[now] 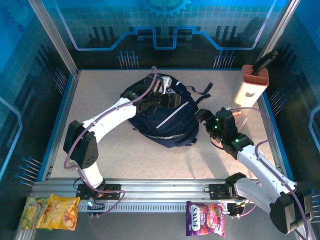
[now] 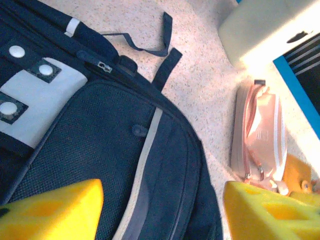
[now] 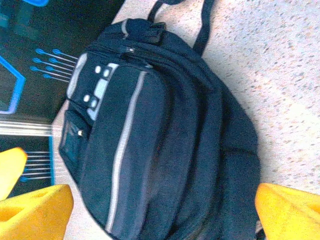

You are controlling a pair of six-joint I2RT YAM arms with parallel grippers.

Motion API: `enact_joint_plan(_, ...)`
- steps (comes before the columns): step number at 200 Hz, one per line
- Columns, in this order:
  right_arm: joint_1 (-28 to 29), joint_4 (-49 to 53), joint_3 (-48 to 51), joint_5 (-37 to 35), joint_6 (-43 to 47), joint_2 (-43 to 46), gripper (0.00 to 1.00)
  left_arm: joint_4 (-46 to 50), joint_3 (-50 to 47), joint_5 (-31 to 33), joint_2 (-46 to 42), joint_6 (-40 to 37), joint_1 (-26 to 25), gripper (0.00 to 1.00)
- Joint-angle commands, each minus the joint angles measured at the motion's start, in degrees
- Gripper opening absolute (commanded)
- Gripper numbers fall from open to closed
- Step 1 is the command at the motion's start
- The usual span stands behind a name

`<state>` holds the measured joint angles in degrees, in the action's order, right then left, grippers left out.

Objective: Pack the student bag
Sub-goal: Close the student bag at the top-center of the table.

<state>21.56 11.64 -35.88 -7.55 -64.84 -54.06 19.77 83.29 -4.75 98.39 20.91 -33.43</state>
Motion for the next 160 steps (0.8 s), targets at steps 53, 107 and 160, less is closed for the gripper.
enact_joint_plan(53, 1.6, -0.3, -5.6, -0.2, 7.8, -10.4, 1.0, -7.2, -26.2, 0.6, -14.9, 15.2, 14.3, 0.81)
enact_joint_plan(107, 4.1, -2.7, -4.6, -0.4, 5.1, -14.2, 0.99, -10.7, -37.0, -1.6, -17.9, 22.0, 23.5, 0.8)
enact_joint_plan(160, 5.0, -5.2, -3.6, 1.4, 2.9, -17.3, 0.98, -17.0, -39.6, -4.3, -11.7, 26.6, 26.9, 0.68)
